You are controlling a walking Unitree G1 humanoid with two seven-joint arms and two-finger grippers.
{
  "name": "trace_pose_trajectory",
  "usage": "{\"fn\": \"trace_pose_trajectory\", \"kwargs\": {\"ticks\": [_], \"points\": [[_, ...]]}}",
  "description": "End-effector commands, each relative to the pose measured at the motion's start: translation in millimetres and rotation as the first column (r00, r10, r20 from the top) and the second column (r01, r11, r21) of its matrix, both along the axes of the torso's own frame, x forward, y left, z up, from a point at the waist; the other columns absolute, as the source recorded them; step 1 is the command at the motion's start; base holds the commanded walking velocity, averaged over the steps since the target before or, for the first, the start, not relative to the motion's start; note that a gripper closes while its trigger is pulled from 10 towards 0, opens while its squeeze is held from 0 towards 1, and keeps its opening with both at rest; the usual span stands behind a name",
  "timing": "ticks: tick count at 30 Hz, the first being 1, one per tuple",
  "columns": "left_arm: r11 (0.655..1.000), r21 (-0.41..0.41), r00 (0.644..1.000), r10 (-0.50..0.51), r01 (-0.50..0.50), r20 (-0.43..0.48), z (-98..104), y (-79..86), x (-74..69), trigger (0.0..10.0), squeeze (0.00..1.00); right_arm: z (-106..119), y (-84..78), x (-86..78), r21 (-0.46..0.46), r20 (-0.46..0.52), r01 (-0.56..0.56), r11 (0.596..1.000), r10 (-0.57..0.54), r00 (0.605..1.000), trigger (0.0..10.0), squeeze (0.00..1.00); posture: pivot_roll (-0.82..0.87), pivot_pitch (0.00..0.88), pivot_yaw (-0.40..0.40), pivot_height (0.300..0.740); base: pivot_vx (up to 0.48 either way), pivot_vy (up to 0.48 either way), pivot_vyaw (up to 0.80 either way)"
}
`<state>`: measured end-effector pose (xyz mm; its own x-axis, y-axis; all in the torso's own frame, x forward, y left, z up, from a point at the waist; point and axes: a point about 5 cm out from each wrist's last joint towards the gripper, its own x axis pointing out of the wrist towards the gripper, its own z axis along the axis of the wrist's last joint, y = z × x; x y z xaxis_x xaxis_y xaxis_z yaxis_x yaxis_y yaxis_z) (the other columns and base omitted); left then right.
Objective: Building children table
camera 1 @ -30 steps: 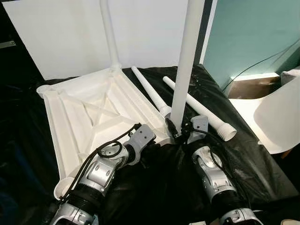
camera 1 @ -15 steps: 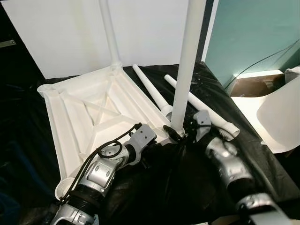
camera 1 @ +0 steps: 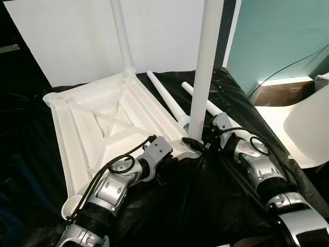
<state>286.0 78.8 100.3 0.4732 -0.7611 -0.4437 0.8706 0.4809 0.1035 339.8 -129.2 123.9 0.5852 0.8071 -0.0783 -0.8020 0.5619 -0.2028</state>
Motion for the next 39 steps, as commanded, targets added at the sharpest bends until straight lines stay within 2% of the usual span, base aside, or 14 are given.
{"fn": "trace_pose_trajectory", "kwargs": {"ticks": [1, 5, 8, 10, 11, 12, 23, 24, 26, 27, 29, 30, 31, 39], "points": [[0.997, 0.082, 0.987, 0.004, 0.009, -0.163, -36, 6.3, -14.9, 10.0, 0.0, -10, 6.0, -4.1, 0.006, -0.047, -0.021, 1.0, 0.021, 0.999, 0.0, 0.0, 0.02, 0.0, 0.047, 0.74, 0.0, 0.0, 0.0], [0.996, 0.088, 0.987, 0.007, 0.007, -0.159, -36, 7.8, -13.1, 10.0, 0.0, -18, 5.4, -8.7, 0.037, -0.068, 0.022, 0.999, -0.019, 0.997, 0.0, 0.0, 0.02, 0.0, 0.048, 0.74, 0.0, 0.0, 0.0], [0.996, 0.086, 0.987, 0.007, 0.007, -0.158, -36, 7.2, -13.3, 10.0, 0.0, -24, 7.5, -14.2, 0.114, -0.025, 0.219, 0.969, -0.218, 0.976, 0.0, 0.0, 0.02, 0.0, 0.048, 0.74, 0.0, 0.0, 0.0], [0.996, 0.087, 0.987, 0.01, 0.003, -0.158, -36, 7.8, -13.3, 10.0, 0.0, -30, 6.6, -24.7, 0.225, -0.001, 0.46, 0.859, -0.472, 0.882, 0.0, 0.0, 0.02, 0.0, 0.045, 0.74, 0.0, 0.0, 0.0], [0.996, 0.087, 0.987, 0.01, 0.003, -0.158, -36, 7.8, -13.3, 10.0, 0.0, -30, 6.6, -24.7, 0.225, -0.001, 0.46, 0.859, -0.472, 0.882, 0.0, 0.0, 0.02, 0.0, 0.045, 0.74, 0.0, 0.0, 0.0], [0.996, 0.087, 0.987, 0.015, -0.001, -0.158, -36, 8.5, -13.0, 10.0, 0.0, -36, 11.1, -34.4, 0.254, -0.01, 0.541, 0.802, -0.557, 0.83, 0.0, 0.0, 0.02, 0.0, 0.049, 0.74, 0.0, 0.0, 0.0], [0.996, 0.087, 0.987, -0.004, 0.018, -0.162, -36, 5.4, -13.4, 10.0, 0.0, -31, 27.7, -29.8, 0.267, -0.031, 0.513, 0.816, -0.525, 0.851, 0.0, 0.0, 0.0, 0.0, 0.058, 0.74, 0.0, 0.0, 0.0], [0.997, 0.08, 0.987, -0.006, 0.019, -0.161, -35, 4.1, -12.8, 10.0, 0.0, -33, 33.9, -32.7, 0.247, -0.045, 0.456, 0.855, -0.46, 0.887, 10.0, 0.0, 0.0, 0.0, 0.06, 0.74, 0.0, 0.0, 0.0], [0.997, 0.077, 0.987, -0.007, 0.02, -0.161, -35, 3.0, -12.0, 10.0, 0.0, -34, 37.4, -35.7, 0.251, -0.057, 0.403, 0.88, -0.403, 0.914, 10.0, 0.0, 0.0, 0.0, 0.061, 0.74, 0.0, 0.0, 0.0], [0.996, 0.085, 0.987, -0.009, 0.023, -0.161, -36, 2.7, -11.7, 10.0, 0.0, -33, 39.7, -38.3, 0.257, -0.062, 0.341, 0.904, -0.337, 0.939, 10.0, 1.0, -0.02, 0.0, 0.065, 0.74, 0.0, 0.0, 0.0], [0.995, 0.086, 0.986, -0.029, 0.043, -0.167, -37, 0.1, -13.2, 10.0, 0.0, -23, 40.0, -38.6, 0.259, -0.046, 0.221, 0.94, -0.216, 0.975, 10.0, 1.0, -0.03, 0.0, 0.073, 0.74, 0.0, 0.0, 0.0], [0.995, 0.089, 0.985, -0.036, 0.052, -0.167, -38, -1.7, -13.8, 10.0, 0.0, -18, 37.9, -36.4, 0.246, -0.03, 0.177, 0.953, -0.175, 0.984, 10.0, 0.32, -0.03, 0.0, 0.074, 0.74, 0.0, 0.0, 0.0], [0.995, 0.08, 0.985, -0.043, 0.057, -0.167, -37, -4.2, -13.8, 10.0, 0.0, -12, 34.3, -33.0, 0.227, -0.008, 0.13, 0.965, -0.132, 0.991, 10.0, 0.0, -0.03, 0.0, 0.072, 0.74, 0.0, 0.0, 0.0], [0.996, 0.073, 0.986, -0.035, 0.048, -0.163, -36, -5.8, -11.2, 10.0, 0.0, 6, 16.4, -17.0, 0.104, 0.041, -0.009, 0.995, 0.005, 0.999, 10.0, 0.0, -0.03, 0.0, 0.06, 0.74, 0.0, 0.0, 0.0]]}}
